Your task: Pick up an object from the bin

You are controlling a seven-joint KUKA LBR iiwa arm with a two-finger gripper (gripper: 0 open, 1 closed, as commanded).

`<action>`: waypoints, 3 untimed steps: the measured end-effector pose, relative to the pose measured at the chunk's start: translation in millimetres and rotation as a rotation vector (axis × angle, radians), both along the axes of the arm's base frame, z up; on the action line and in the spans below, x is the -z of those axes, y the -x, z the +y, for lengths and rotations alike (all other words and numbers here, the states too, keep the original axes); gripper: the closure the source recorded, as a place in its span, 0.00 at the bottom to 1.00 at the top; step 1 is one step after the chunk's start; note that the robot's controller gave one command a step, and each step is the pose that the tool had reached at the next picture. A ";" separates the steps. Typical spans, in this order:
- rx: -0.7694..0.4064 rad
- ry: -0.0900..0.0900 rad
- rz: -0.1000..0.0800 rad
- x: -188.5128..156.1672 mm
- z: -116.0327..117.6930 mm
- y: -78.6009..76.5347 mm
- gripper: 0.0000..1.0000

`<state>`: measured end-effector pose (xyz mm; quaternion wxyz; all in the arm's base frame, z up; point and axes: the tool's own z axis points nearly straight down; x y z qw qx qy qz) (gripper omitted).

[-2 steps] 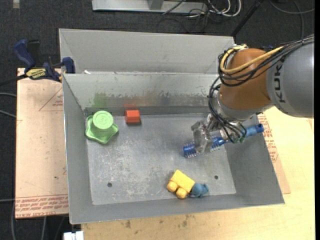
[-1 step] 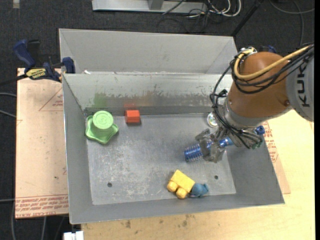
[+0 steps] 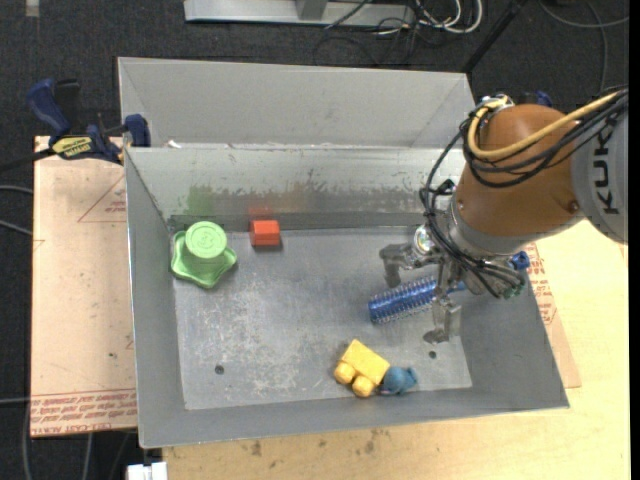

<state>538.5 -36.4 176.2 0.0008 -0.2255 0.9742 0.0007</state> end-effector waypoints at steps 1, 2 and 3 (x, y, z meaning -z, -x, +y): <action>-0.159 0.000 0.002 95.8 -19.7 -47.8 0.00; -0.160 -0.001 0.000 92.5 -18.6 -48.2 1.00; -0.179 0.002 -0.008 -63.6 -17.0 -59.0 1.00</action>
Offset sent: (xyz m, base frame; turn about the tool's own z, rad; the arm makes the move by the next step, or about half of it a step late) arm 0.0479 -0.0200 -0.0918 -0.1620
